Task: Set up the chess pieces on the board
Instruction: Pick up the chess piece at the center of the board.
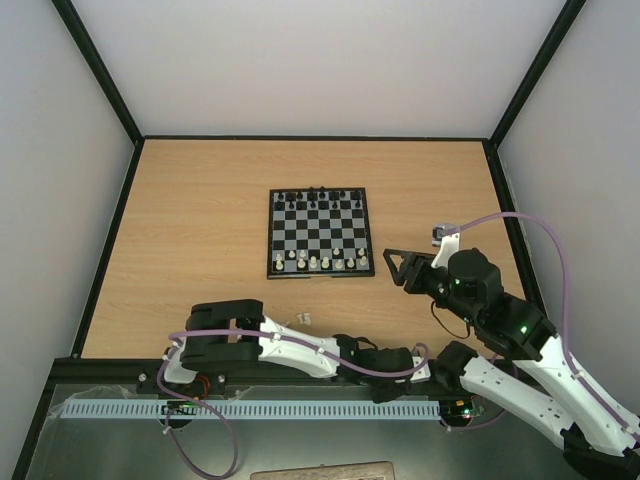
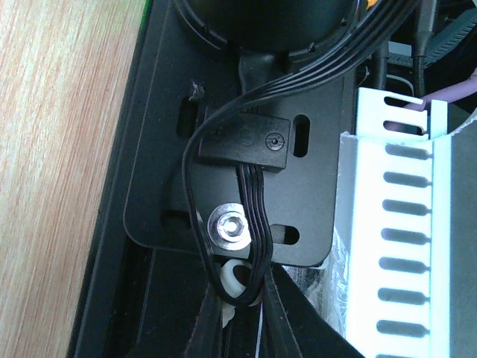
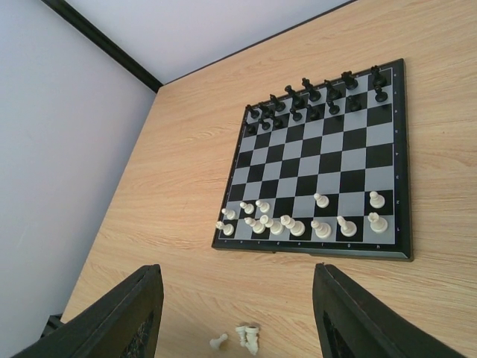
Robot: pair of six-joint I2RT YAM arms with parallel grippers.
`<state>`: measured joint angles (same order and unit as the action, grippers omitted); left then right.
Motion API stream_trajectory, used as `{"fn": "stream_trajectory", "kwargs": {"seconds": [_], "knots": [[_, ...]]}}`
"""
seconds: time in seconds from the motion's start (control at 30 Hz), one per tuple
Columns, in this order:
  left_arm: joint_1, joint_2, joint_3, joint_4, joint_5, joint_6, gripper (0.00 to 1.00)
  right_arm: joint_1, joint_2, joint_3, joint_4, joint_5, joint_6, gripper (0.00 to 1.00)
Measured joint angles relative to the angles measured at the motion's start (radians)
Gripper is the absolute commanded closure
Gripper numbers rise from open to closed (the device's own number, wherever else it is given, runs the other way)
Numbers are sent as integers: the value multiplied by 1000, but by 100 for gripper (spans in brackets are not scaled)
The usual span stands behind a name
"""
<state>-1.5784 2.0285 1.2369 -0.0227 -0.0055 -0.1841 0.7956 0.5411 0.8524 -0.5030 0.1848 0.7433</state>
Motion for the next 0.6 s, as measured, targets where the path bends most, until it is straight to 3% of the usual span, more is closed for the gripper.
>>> {"fn": "stream_trajectory", "kwargs": {"seconds": [0.27,0.6], "knots": [[0,-6,-14,13,-3,-11,90,0,-1,-9,0,0,-2,44],[0,-134,-180,13,-10,-75,90,0,0,-9,2,-2,-4,44]]}}
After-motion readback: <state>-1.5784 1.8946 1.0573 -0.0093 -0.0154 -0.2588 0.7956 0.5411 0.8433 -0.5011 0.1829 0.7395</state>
